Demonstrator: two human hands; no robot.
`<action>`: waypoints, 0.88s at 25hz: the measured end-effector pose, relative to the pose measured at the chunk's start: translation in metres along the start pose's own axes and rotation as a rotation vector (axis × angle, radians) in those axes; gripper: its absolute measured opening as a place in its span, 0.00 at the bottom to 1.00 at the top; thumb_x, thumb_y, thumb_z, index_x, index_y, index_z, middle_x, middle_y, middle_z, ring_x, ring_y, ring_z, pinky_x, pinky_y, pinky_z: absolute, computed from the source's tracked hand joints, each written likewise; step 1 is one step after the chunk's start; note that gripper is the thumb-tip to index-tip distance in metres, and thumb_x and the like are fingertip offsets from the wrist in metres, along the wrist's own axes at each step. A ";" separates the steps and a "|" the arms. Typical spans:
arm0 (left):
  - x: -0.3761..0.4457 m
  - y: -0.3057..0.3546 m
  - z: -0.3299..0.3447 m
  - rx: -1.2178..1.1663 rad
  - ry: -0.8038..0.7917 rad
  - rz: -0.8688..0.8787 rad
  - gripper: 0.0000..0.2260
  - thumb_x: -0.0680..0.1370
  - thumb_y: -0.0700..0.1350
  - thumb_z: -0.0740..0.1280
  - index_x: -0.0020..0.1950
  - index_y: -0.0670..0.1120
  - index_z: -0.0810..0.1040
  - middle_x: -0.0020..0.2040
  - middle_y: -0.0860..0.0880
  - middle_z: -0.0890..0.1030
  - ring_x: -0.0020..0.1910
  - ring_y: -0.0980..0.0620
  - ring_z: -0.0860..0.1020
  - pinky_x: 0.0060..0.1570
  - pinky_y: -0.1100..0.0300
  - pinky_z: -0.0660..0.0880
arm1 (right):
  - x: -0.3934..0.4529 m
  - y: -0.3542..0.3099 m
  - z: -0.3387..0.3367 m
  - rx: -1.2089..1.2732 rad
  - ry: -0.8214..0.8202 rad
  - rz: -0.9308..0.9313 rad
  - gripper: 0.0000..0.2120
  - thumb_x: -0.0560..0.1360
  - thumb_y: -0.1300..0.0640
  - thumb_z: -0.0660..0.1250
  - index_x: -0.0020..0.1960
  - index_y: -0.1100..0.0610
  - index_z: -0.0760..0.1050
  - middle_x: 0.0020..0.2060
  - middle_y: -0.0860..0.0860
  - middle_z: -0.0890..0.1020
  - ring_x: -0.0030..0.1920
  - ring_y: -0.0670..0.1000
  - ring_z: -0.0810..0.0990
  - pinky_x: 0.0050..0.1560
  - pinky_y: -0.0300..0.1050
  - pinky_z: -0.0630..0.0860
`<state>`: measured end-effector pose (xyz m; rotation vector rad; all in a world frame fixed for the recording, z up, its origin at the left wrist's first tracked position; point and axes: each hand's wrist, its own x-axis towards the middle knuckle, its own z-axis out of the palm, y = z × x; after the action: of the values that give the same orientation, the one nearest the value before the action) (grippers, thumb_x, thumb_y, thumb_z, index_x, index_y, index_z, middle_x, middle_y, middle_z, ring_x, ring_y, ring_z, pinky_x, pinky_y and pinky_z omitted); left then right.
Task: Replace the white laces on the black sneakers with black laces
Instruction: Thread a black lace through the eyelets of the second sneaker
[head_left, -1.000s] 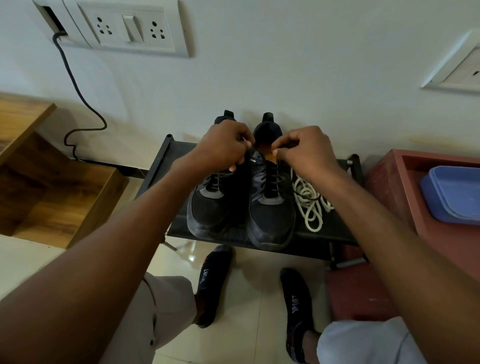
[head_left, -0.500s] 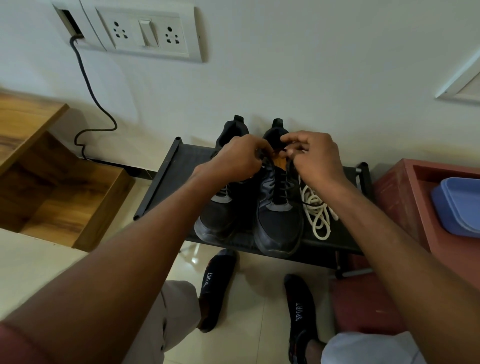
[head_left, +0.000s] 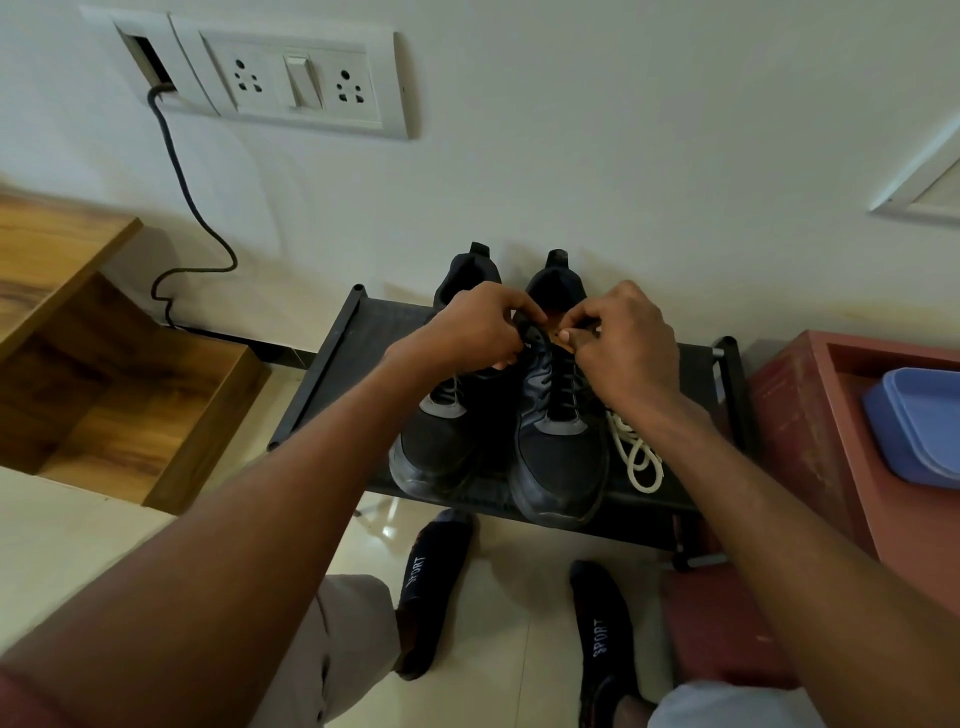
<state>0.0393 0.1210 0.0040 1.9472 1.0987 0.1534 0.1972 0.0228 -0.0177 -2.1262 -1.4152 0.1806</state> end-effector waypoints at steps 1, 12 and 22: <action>0.000 0.000 0.000 -0.005 -0.005 -0.004 0.21 0.77 0.29 0.63 0.61 0.50 0.83 0.46 0.37 0.85 0.47 0.35 0.85 0.48 0.42 0.84 | 0.000 0.001 0.001 0.031 0.000 0.033 0.01 0.77 0.51 0.76 0.47 0.46 0.86 0.50 0.49 0.76 0.45 0.49 0.78 0.40 0.42 0.70; 0.003 0.001 0.002 -0.002 -0.019 -0.020 0.20 0.78 0.31 0.62 0.62 0.50 0.82 0.45 0.39 0.85 0.46 0.38 0.86 0.47 0.43 0.85 | 0.011 0.011 0.027 0.318 -0.174 0.163 0.09 0.80 0.58 0.72 0.48 0.45 0.86 0.57 0.53 0.82 0.52 0.50 0.84 0.48 0.37 0.78; 0.006 0.002 0.003 0.020 -0.030 -0.010 0.21 0.78 0.31 0.61 0.63 0.50 0.82 0.44 0.39 0.85 0.45 0.38 0.86 0.46 0.42 0.85 | 0.005 0.007 0.031 0.187 -0.035 0.141 0.06 0.79 0.53 0.73 0.53 0.42 0.86 0.55 0.52 0.81 0.47 0.50 0.83 0.46 0.45 0.83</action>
<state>0.0456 0.1227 0.0017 1.9551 1.0940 0.1072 0.1919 0.0368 -0.0457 -2.0765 -1.2167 0.3909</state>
